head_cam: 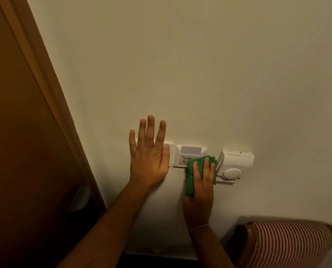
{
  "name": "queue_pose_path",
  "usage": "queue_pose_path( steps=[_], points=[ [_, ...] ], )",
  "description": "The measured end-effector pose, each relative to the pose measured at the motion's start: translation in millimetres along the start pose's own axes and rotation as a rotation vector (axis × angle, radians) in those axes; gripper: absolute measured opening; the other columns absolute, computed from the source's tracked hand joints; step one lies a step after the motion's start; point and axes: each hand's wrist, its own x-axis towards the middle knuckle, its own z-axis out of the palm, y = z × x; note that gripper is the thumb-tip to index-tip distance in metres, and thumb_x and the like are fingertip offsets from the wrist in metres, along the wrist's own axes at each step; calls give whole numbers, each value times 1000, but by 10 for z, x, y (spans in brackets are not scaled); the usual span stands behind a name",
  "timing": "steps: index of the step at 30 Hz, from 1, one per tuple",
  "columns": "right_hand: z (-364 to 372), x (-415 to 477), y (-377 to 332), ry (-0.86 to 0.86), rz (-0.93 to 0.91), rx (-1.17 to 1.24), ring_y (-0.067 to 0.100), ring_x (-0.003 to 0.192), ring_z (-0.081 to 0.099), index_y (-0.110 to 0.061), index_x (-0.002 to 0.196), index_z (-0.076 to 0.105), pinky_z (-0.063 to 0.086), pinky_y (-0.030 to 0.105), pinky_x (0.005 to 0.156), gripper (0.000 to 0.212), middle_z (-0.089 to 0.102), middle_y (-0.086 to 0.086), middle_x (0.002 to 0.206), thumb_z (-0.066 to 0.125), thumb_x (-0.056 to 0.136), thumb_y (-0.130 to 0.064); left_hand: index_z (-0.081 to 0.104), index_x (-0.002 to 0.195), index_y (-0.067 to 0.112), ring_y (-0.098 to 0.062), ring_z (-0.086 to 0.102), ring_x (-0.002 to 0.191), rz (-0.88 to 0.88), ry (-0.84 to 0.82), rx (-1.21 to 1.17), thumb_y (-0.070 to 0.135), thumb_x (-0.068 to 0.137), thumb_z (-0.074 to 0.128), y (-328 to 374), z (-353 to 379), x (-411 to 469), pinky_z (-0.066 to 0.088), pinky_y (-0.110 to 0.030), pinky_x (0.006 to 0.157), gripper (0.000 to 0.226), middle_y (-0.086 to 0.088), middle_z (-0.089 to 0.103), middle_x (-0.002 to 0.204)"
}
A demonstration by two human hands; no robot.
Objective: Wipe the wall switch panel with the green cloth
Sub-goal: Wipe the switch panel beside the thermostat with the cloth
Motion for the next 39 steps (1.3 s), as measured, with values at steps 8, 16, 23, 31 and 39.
queue_pose_path(
  steps=[8,16,23,31,39],
  points=[
    [-71,145,-68,27,12,26,38,165,17,-10,158,44,24,45,133,82,26,15,174,70,87,21,-10,177,25,-27,-20,171,9,-18,-34,39,111,41,-1,-12,-1,-16,-52,135,85,-6,-24,183],
    [-93,-9,-49,-46,63,44,38,165,13,-10,159,44,31,60,127,86,21,16,176,62,83,27,-9,177,25,-27,-17,171,14,-24,-68,40,111,39,-12,-21,0,-14,-53,135,83,-6,-23,184],
    [-48,116,-111,-28,73,73,35,167,5,-14,163,38,18,46,133,94,7,6,179,56,81,28,-11,177,26,-26,-19,171,3,-17,-78,40,112,36,0,4,2,-14,-53,135,82,-4,-24,184],
    [-6,-140,-56,-54,133,66,37,166,5,-13,159,43,30,67,124,92,7,10,179,60,79,30,-13,177,26,-26,-21,170,4,-36,-77,39,111,39,1,-42,5,-15,-53,135,84,-4,-27,183],
    [208,-206,-336,-111,85,51,30,167,-5,-28,167,20,39,68,119,110,-3,7,179,62,78,21,-14,176,26,-25,-24,170,2,-30,-61,38,112,38,2,-27,2,-17,-52,134,84,-3,-30,182]
  ],
)
